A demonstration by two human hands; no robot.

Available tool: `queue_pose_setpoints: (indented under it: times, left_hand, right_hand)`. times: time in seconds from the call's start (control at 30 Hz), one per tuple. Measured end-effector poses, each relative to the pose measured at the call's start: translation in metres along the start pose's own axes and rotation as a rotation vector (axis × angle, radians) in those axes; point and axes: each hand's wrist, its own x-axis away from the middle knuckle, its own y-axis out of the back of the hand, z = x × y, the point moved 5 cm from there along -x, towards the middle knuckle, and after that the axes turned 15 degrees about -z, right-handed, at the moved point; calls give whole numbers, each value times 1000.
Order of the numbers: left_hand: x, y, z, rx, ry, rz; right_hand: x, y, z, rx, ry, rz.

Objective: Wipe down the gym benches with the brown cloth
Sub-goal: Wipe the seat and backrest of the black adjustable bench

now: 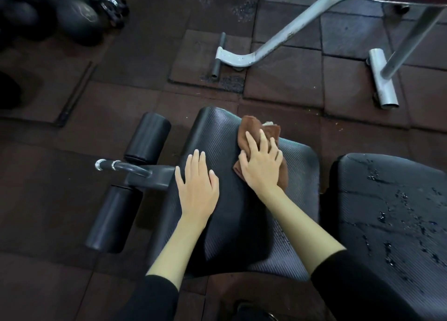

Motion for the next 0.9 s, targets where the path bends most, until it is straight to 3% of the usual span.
queue_pose_setpoints:
  times: [0.27,0.53,0.9]
  left_hand:
    - [6,-5,9,9,37,45]
    - [7,-5,11,-2,31,38]
    - [7,-4,10,33,40,32]
  right_hand:
    - [-47,-27,68,-38,80,74]
    - [-38,-27,95,-91,442,135]
    - [9,8,-14,-44,-129,-138]
